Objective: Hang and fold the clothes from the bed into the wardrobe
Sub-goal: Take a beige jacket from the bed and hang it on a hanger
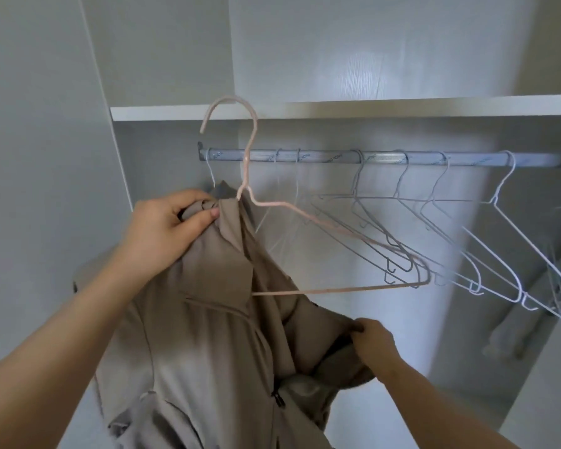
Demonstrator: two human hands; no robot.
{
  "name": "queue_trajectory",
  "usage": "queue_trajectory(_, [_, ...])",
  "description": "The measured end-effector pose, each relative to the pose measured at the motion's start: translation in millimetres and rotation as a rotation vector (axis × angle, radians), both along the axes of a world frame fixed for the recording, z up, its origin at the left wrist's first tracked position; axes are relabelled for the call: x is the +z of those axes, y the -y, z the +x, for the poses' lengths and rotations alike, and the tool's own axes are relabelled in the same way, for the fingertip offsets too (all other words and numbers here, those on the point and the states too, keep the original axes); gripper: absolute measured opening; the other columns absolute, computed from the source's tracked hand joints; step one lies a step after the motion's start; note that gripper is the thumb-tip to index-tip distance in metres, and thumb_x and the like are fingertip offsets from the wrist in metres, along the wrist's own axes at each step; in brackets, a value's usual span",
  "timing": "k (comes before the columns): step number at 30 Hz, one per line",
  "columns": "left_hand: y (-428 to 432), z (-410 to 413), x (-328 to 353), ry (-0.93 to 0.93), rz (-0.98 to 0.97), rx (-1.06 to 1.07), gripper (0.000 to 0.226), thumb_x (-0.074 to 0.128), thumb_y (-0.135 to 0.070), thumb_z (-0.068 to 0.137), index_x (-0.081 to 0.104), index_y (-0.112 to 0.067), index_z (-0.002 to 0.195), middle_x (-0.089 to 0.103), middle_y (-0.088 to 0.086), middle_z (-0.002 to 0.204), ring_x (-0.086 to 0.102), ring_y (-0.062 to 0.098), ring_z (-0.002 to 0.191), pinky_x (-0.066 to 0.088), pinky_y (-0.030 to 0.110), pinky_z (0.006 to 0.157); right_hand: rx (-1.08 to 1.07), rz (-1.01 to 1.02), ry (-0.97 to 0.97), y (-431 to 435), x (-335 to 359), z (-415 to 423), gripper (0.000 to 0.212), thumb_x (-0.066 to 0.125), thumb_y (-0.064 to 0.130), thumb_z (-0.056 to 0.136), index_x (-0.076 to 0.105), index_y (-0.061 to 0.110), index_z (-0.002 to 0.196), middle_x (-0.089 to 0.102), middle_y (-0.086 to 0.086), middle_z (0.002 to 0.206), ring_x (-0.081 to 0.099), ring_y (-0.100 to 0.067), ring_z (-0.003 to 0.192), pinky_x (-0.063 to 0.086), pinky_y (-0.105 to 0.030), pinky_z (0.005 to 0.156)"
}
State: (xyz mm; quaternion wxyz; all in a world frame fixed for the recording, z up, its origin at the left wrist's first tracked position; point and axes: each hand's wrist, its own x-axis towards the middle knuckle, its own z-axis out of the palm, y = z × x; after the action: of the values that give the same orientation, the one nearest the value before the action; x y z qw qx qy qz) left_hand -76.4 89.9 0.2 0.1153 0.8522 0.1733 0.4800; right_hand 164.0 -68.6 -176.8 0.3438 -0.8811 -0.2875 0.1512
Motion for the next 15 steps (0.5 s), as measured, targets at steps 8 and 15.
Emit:
queue_trajectory(8, [-9, -19, -12, -0.171, 0.296, 0.112, 0.037, 0.048, -0.035, 0.082, 0.071, -0.006, 0.086, 0.069, 0.008, 0.07, 0.064, 0.018, 0.065, 0.037, 0.022, 0.057, -0.142, 0.543, -0.596, 6, 35, 19, 0.023, 0.043, 0.013, 0.095, 0.065, 0.018, 0.088, 0.062, -0.011, 0.082, 0.055, -0.027, 0.069, 0.043, -0.027, 0.045])
queue_trajectory(15, [-2, -8, -20, -0.254, 0.359, 0.189, 0.042, 0.039, -0.034, 0.081, 0.07, -0.006, 0.081, 0.065, 0.013, 0.064, 0.065, 0.032, 0.058, 0.048, 0.035, 0.048, -0.154, 0.58, -0.413, 10, 45, 27, 0.021, 0.049, 0.023, 0.095, 0.063, 0.016, 0.081, 0.062, -0.006, 0.085, 0.056, -0.02, 0.079, 0.046, -0.032, 0.075])
